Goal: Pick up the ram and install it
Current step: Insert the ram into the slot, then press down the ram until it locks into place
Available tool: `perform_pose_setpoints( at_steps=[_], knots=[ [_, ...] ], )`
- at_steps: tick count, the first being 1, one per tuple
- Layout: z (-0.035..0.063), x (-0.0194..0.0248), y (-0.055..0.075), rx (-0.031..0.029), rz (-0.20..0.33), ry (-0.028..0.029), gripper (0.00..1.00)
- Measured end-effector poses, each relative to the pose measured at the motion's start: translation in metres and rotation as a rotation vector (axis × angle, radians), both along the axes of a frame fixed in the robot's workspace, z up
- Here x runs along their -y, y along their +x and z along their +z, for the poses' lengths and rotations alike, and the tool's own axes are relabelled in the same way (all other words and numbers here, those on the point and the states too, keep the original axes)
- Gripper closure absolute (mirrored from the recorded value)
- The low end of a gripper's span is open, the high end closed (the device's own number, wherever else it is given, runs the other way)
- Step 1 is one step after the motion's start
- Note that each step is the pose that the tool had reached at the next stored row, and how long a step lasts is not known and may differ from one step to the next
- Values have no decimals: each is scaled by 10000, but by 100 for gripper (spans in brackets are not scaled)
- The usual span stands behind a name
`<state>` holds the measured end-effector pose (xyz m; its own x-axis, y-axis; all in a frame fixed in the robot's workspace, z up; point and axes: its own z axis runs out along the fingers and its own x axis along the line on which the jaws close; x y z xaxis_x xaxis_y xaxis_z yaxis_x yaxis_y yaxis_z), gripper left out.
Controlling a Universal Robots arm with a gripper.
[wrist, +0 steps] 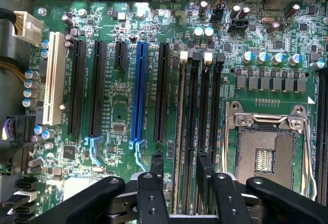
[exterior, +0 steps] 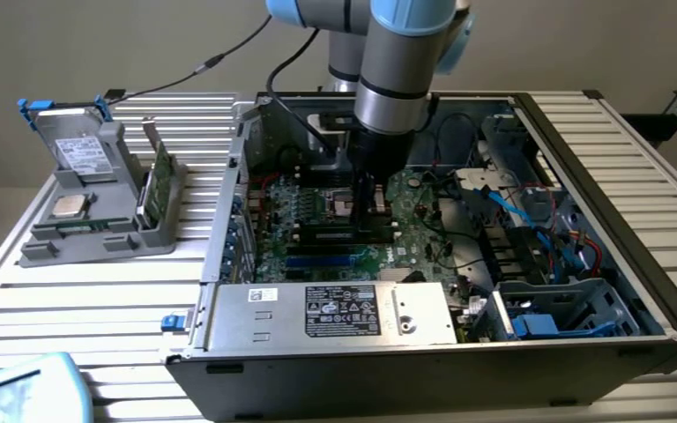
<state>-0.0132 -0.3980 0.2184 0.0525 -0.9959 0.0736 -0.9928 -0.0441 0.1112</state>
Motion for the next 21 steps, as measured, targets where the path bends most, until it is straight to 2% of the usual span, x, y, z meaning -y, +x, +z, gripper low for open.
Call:
perform_pose_setpoints(
  at_steps=[3,9,21],
  knots=[
    [39,0,-51,2,-1,18,60],
    [195,0,-119,16,-1,31,60],
    [200,0,-120,16,0,32,60]
  ],
)
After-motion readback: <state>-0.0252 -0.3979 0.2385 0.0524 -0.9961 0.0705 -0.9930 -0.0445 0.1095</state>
